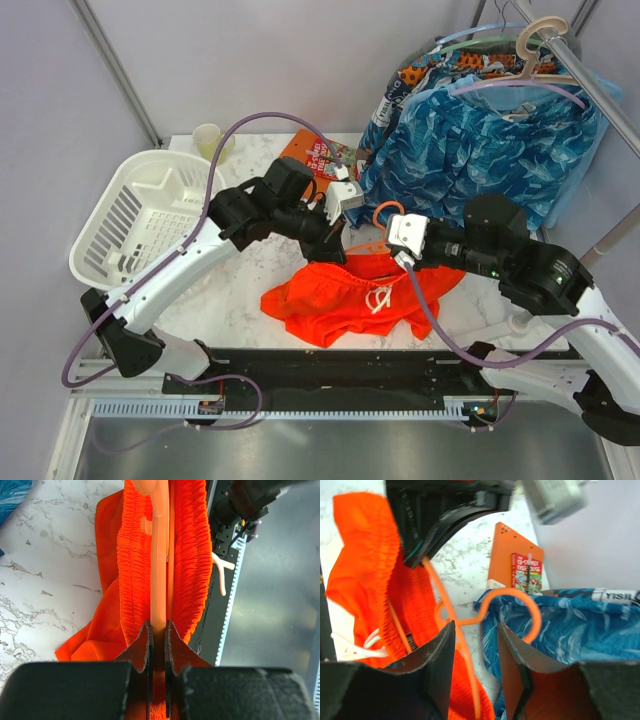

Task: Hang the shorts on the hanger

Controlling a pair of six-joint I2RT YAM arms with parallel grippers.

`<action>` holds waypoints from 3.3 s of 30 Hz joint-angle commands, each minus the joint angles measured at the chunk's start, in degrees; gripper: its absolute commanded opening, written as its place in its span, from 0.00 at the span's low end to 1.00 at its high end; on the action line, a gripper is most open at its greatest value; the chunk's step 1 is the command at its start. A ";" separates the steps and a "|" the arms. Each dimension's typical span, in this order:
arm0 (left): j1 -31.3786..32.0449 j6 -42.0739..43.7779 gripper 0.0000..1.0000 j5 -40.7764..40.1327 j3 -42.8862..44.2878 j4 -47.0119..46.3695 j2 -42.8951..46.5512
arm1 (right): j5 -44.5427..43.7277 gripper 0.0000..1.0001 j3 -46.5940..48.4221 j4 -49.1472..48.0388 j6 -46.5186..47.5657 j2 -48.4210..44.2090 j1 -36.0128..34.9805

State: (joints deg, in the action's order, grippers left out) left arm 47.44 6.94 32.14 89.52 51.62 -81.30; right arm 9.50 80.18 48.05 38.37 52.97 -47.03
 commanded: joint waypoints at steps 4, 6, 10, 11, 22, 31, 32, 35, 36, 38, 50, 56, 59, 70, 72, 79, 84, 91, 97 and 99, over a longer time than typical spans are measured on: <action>-0.77 -5.01 0.02 5.21 1.98 -5.30 1.32 | 6.06 0.46 1.47 0.65 10.31 2.57 -1.49; -0.94 -5.09 0.02 5.21 1.89 -5.38 1.23 | 3.96 0.47 0.86 0.38 12.86 3.62 -3.67; -2.26 -6.41 0.02 6.62 1.63 -6.00 0.88 | -1.31 0.48 -1.78 -1.37 17.70 4.16 -8.77; -2.53 -7.89 0.02 7.05 1.80 -5.91 0.70 | -3.15 0.47 -2.39 -1.82 18.23 4.16 -10.09; -3.06 -8.35 0.02 7.41 1.36 -6.09 0.96 | -28.82 0.46 -7.76 -9.56 18.14 8.73 -22.58; -3.14 -8.17 0.02 7.76 0.40 -6.18 2.02 | -33.32 0.43 -9.78 -11.22 19.03 10.14 -23.02; -3.14 -8.34 0.02 7.76 0.40 -6.35 2.11 | -33.05 0.42 -9.78 -11.40 18.85 10.40 -23.11; -3.06 -8.87 0.02 8.11 0.48 -6.70 1.93 | -32.70 0.40 -9.43 -12.10 18.85 11.62 -23.37; -3.14 -9.22 0.02 8.37 0.66 -6.79 1.93 | -32.96 0.40 -9.43 -12.28 19.02 11.89 -23.46; -3.23 -9.49 0.02 8.90 0.66 -7.05 2.11 | -33.05 0.36 -9.69 -13.33 19.20 12.50 -23.55; -7.18 -11.33 0.66 13.65 -1.19 -8.19 6.06 | -39.19 0.00 -10.05 -11.58 23.67 6.37 -23.72; -14.04 -12.82 0.99 17.34 1.19 -10.92 9.57 | -43.94 0.00 -8.64 -7.62 30.16 2.32 -23.73; -16.23 -13.44 0.99 16.73 2.24 -13.12 11.68 | -46.93 0.00 -8.03 -6.74 35.26 0.39 -23.64; -18.88 -14.23 0.99 17.25 3.12 -15.58 13.09 | -41.06 0.00 4.36 -9.46 46.08 3.19 -6.43; -18.96 -14.76 0.99 17.52 3.12 -16.02 13.18 | -37.63 0.00 6.47 -9.91 46.88 4.16 -2.65; -19.14 -15.03 0.99 19.19 2.16 -16.55 14.15 | -17.43 0.00 7.01 -15.87 52.76 6.88 21.65; -19.14 -14.15 0.99 19.28 1.28 -16.63 15.29 | -5.65 0.00 8.41 -20.80 54.96 9.34 33.39; -19.14 -13.44 0.99 19.10 -1.01 -16.72 16.00 | -0.27 0.00 8.59 -23.62 60.41 8.55 34.72; -19.14 -14.41 0.99 19.80 0.04 -17.25 14.68 | -2.45 0.00 12.71 -23.88 62.26 11.10 34.72; -19.14 -14.32 0.99 20.06 0.04 -17.25 14.68 | -3.34 0.00 15.07 -23.80 62.27 12.41 35.07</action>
State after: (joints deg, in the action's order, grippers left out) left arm 28.60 -6.15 50.11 88.95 36.47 -66.46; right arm 6.20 88.38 30.57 97.36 64.25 -12.38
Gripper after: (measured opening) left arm 0.991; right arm 0.033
